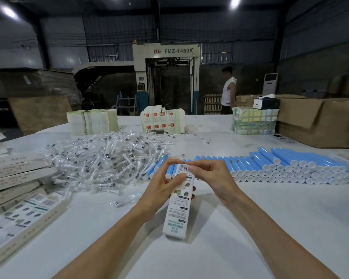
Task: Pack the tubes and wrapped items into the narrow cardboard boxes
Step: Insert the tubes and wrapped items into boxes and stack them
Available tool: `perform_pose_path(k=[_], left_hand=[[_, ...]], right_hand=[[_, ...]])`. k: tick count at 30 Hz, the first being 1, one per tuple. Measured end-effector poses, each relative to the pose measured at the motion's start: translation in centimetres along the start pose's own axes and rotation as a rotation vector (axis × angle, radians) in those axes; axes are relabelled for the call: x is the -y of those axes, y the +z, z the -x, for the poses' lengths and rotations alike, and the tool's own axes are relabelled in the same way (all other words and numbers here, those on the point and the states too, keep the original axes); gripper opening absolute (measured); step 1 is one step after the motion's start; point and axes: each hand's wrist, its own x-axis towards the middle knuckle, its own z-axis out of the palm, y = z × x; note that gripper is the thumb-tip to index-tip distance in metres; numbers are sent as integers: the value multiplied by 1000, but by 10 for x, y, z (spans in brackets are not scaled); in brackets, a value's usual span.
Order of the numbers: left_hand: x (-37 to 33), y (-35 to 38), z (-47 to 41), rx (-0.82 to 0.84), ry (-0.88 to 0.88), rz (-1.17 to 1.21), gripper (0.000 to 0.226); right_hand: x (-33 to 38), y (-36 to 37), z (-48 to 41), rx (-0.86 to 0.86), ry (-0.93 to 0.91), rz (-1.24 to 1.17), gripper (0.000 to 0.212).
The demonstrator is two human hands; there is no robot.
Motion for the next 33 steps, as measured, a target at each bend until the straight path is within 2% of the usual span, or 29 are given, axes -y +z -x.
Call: perform_pose_path(k=[4, 8, 11, 14, 16, 18, 21, 24, 28, 31, 33], left_hand=[[5, 2, -5, -31, 12, 45, 39], [6, 1, -8, -106, 44, 202, 42], [7, -2, -9, -201, 45, 268, 39], [5, -7, -11, -256, 55, 315, 37], [5, -12, -11, -259, 62, 309, 36], [3, -14, -11, -250, 64, 272, 38], [3, -15, -11, -216, 47, 239, 46], [6, -8, -8, -118, 37, 98, 41], [12, 4, -1, -75, 173, -246, 37], [20, 5, 3, -5, 288, -576, 31], [25, 6, 4, 21, 307, -711, 30]], right_hand=[[-8, 11, 1, -24, 67, -188, 21], [-10, 24, 5, -49, 238, -332, 38], [-11, 29, 12, 7, 378, -325, 54], [-12, 31, 19, 126, 493, -358, 58], [-10, 29, 24, 195, 509, -383, 59], [-6, 26, 26, 185, 496, -387, 56], [-3, 22, 33, 156, 443, -303, 53], [0, 15, 47, 100, 412, -185, 50], [19, -20, 69, -89, 297, 135, 48], [43, -75, 83, -267, 190, 379, 36], [63, -121, 95, -379, 156, 601, 36]])
